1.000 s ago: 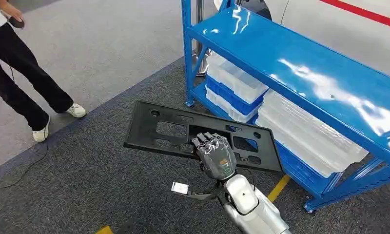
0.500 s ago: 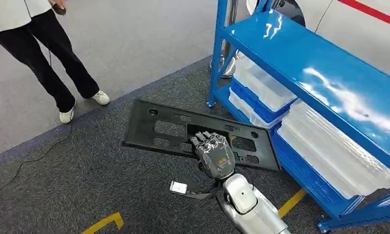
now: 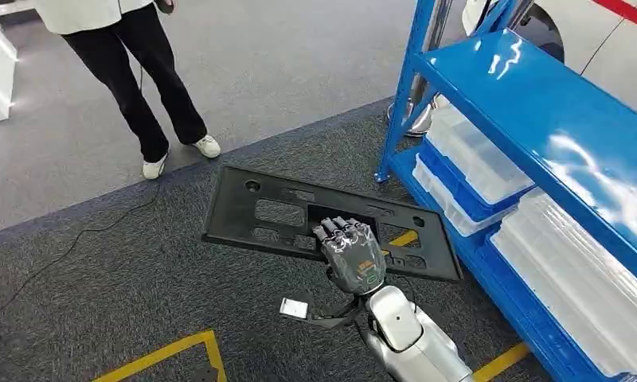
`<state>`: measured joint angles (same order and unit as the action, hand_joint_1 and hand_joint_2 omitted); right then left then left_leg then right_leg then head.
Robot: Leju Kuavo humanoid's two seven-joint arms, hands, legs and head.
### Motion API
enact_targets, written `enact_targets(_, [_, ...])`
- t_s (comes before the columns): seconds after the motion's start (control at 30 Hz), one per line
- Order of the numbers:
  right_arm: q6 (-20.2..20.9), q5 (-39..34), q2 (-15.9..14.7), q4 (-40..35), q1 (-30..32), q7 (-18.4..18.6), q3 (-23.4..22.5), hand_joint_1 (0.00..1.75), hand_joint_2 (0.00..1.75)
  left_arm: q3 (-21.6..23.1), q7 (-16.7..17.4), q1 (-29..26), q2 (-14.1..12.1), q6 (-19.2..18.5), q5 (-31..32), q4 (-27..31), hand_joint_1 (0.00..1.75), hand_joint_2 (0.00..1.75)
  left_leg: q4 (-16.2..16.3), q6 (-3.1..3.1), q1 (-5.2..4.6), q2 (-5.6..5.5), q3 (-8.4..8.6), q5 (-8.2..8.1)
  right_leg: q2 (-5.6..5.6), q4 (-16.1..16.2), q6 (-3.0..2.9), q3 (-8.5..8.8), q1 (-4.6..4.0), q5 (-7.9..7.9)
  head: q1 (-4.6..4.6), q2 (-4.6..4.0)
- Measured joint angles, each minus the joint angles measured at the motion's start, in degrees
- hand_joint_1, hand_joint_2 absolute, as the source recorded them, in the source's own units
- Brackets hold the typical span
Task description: Take the parts from the cabinet and place them on the table.
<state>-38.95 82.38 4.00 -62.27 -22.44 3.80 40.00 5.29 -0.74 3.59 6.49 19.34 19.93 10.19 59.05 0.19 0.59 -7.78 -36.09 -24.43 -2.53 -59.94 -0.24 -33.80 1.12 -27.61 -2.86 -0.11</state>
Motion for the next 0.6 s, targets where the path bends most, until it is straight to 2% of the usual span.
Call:
enact_targets(0.03, [0.0,0.0,0.09,0.0,-0.08,0.02,0.0,1.75,1.75,0.0,0.02,-0.16,-0.09,0.02,0.0,0.0,0.0,1.75,0.88,-0.17,-0.01,2.32,-0.31,-0.5,0.79,0.42,-0.37,0.32,0.16,0.22,0.04,0.0])
enact_targets(0.07, [0.0,0.0,0.11,-0.05,-0.15,0.2,0.0,1.75,1.75,0.0,0.02,-0.14,-0.07,0.02,0.04,0.0,0.0,1.75,2.64,-0.53,-0.27,4.81,-1.01,-1.7,1.13,0.64,-0.49,0.55,0.14,0.27,0.29,0.0])
enact_targets(0.1, [0.0,0.02,0.11,-0.11,-0.25,0.2,0.0,1.75,1.75,0.0,0.02,-0.04,-0.07,0.0,0.04,0.0,0.0,1.75,6.08,-0.84,-0.14,6.18,-2.67,-3.64,1.88,0.68,-0.81,0.64,0.07,0.18,0.24,0.0])
enact_targets(0.13, [0.0,0.04,0.09,-0.11,-0.25,0.2,-0.02,1.75,1.75,0.0,0.02,0.13,-0.07,0.0,0.07,0.0,0.0,1.75,11.04,-1.1,0.05,6.9,-5.1,-5.91,2.7,0.66,-0.93,0.69,-0.03,0.1,0.26,0.0])
enact_targets(0.17, [0.0,0.09,0.07,-0.11,-0.2,0.18,-0.02,1.75,1.75,0.0,0.02,0.19,-0.04,-0.04,0.11,0.0,0.0,1.75,15.01,-1.26,0.16,7.18,-7.16,-7.27,3.51,0.65,-0.97,0.68,-0.11,0.03,0.24,0.0])
enact_targets(0.2, [0.0,0.2,0.05,-0.11,-0.16,0.13,0.0,1.75,1.75,0.0,0.02,0.22,-0.04,-0.09,0.22,0.0,0.0,1.75,17.23,-1.35,0.22,7.34,-8.36,-7.59,4.21,0.64,-0.98,0.67,-0.15,-0.01,0.26,0.0])
enact_targets(0.23, [0.0,0.24,0.05,-0.11,-0.14,0.11,0.0,1.75,1.75,0.0,0.02,0.17,-0.04,-0.15,0.28,0.0,0.0,1.75,16.79,-1.33,0.22,7.43,-8.2,-6.7,4.91,0.64,-0.97,0.71,-0.17,-0.09,0.24,0.0])
enact_targets(0.27, [0.0,0.26,0.05,-0.11,-0.14,0.09,0.0,1.75,1.75,0.0,0.04,0.15,-0.04,-0.22,0.33,0.0,0.0,1.75,13.85,-1.24,0.22,7.5,-6.71,-4.81,5.6,0.64,-0.93,0.78,-0.19,-0.21,0.26,0.0])
enact_targets(0.3, [0.0,0.28,0.05,-0.2,-0.14,0.04,0.0,1.75,1.75,0.0,0.11,0.16,-0.04,-0.31,0.39,0.0,0.0,1.75,8.93,-1.01,0.17,7.84,-4.04,-2.29,6.24,0.64,-0.82,0.97,-0.23,-0.33,0.26,0.0])
enact_targets(0.33, [0.0,0.39,0.07,-0.42,-0.15,0.0,0.0,1.75,1.75,0.0,0.13,0.22,-0.04,-0.33,0.44,0.0,0.0,1.75,3.42,-0.62,0.0,9.11,-0.97,-0.04,6.84,0.64,-0.69,1.22,-0.25,-0.5,0.24,0.0])
enact_targets(0.37, [0.0,0.42,0.07,-0.68,-0.18,0.0,-0.02,1.75,1.75,0.0,0.15,0.39,-0.04,-0.33,0.54,0.0,0.0,1.75,0.04,-0.27,-0.57,12.05,0.6,-0.58,7.35,0.74,-0.47,1.39,-0.34,-0.64,0.24,0.0])
enact_targets(0.4, [0.0,0.42,0.02,-0.85,-0.28,0.0,-0.02,1.75,1.75,0.0,0.17,0.53,-0.04,-0.37,0.7,0.0,0.0,1.75,-0.39,0.24,-1.09,11.71,0.86,-0.39,7.8,0.66,-0.15,1.34,-0.77,-0.77,0.24,0.0])
enact_targets(0.5, [0.0,0.52,0.11,-0.96,-0.24,-0.13,-0.02,1.75,1.75,0.0,0.22,0.39,-0.04,-0.5,1.01,0.0,0.0,1.75,-0.46,0.97,-1.17,9.81,0.48,-0.32,9.38,1.26,0.56,1.82,-0.77,-0.77,0.22,0.0])
enact_targets(0.53, [0.0,0.59,0.18,-1.16,-0.24,-0.15,-0.02,1.75,1.75,0.0,0.22,0.33,-0.07,-0.55,1.01,0.0,0.0,1.75,-1.33,1.55,-0.74,9.1,1.11,0.16,9.91,1.29,1.05,1.73,-1.05,-1.12,0.17,0.0])
enact_targets(0.57, [0.0,0.59,0.16,-1.23,-0.25,-0.15,-0.02,1.75,1.75,0.0,0.31,0.14,-0.04,-0.55,1.01,0.0,0.0,1.75,-1.82,1.84,-0.61,8.48,1.34,0.37,7.21,0.05,1.21,1.66,-0.51,-1.98,0.15,0.0])
enact_targets(0.6, [0.0,0.59,0.2,-1.44,-0.34,-0.15,-0.02,1.75,1.75,0.0,0.39,0.24,-0.07,-0.57,1.03,0.0,0.0,1.75,-1.94,2.18,-0.49,8.21,1.4,0.49,4.84,-2.84,1.11,0.31,-0.42,-3.91,0.13,0.0])
